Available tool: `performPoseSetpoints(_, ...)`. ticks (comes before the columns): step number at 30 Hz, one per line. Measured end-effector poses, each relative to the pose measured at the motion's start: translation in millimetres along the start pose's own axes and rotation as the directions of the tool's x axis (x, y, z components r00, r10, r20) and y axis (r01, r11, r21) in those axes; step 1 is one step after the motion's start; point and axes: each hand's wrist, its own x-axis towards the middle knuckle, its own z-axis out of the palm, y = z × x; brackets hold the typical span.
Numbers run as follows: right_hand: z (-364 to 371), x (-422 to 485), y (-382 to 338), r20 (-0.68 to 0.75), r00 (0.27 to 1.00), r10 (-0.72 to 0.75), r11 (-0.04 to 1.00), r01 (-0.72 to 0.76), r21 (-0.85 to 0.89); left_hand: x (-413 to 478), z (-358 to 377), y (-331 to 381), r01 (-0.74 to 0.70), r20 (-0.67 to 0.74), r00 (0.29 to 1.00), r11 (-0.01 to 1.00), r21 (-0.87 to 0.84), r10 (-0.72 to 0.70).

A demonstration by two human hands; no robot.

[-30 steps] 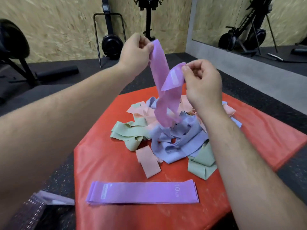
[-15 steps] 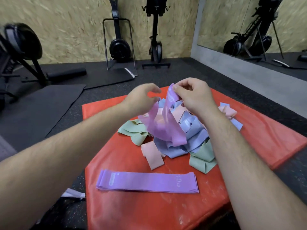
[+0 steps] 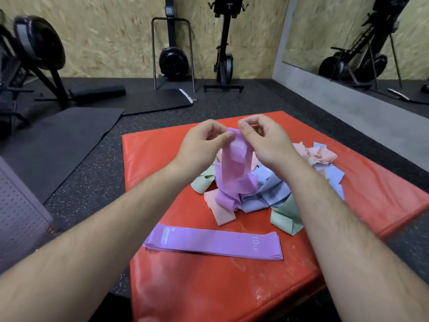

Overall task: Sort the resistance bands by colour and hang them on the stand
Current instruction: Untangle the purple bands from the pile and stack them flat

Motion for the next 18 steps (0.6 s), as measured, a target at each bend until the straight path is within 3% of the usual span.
performPoseSetpoints(2,5.9,-5.2,2.7,0.049,0.996,0.080,0.994,-0.083,0.064,-0.8,-3.9,-0.9,0.013,-0.027,1.000,0.999,-0.048,-0.014)
performPoseSetpoints(5,16.2,-14.3,10.9,0.088,0.990,0.110,0.994,-0.109,-0.015,-8.3,-5.8,-5.7,0.036,-0.030,0.999,0.995,-0.090,-0.038)
performPoseSetpoints(8,20.6,-18.5,11.3,0.073,0.992,0.105,0.991,-0.099,-0.085,-13.9,-11.6,-8.7,0.056,-0.011,0.998,0.996,-0.072,-0.057)
performPoseSetpoints(12,25.2,-22.6,9.7,0.173,0.980,0.094,0.992,-0.078,-0.100,-16.7,-16.9,-5.8,-0.011,0.077,0.997,0.999,0.036,0.008)
performPoseSetpoints(18,31.0,-28.6,10.6,0.223,0.973,0.057,0.997,-0.067,0.041,-16.0,-19.0,-7.3,-0.041,-0.022,0.999,0.997,0.066,0.042)
